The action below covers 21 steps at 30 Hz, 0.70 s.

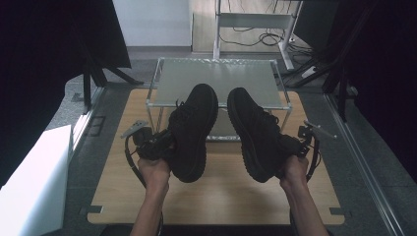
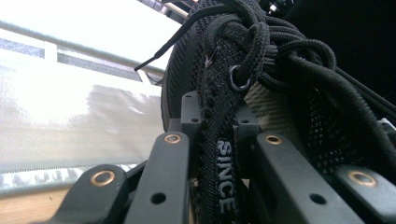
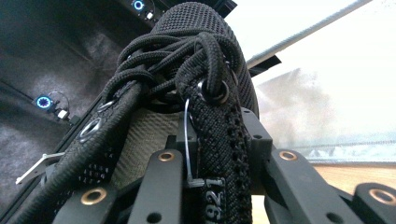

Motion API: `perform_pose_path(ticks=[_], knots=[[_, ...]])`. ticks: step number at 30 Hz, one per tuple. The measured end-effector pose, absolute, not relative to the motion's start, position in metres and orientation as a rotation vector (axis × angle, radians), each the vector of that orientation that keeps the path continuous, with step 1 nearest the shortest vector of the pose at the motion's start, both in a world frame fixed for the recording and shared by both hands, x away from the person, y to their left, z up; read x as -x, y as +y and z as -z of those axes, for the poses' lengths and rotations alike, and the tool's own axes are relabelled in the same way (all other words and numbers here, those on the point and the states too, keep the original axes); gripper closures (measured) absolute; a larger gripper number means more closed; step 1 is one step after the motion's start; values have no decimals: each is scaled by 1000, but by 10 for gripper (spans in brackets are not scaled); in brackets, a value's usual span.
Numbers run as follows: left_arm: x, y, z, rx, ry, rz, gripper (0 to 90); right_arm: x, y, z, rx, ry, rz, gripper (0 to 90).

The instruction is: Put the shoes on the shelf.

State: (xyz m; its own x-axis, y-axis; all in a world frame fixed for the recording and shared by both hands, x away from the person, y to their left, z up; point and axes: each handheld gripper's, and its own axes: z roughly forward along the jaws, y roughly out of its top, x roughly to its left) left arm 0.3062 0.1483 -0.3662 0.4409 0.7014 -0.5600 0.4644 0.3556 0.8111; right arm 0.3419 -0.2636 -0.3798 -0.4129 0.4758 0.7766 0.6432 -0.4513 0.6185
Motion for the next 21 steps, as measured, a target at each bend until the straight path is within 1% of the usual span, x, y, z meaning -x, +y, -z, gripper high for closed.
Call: perform_pose_path(ticks=[8, 15, 21], knots=[[-315, 154, 367, -1252, 1203, -202, 799, -348, -260, 375, 1654, -1580, 1998, 743], [-329, 149, 370, -1249, 1227, -179, 799, -356, -256, 371, 1680, -1588, 1989, 743], [-340, 146, 364, -1231, 1240, -171, 799, -366, -253, 366, 1693, -1563, 2002, 743]])
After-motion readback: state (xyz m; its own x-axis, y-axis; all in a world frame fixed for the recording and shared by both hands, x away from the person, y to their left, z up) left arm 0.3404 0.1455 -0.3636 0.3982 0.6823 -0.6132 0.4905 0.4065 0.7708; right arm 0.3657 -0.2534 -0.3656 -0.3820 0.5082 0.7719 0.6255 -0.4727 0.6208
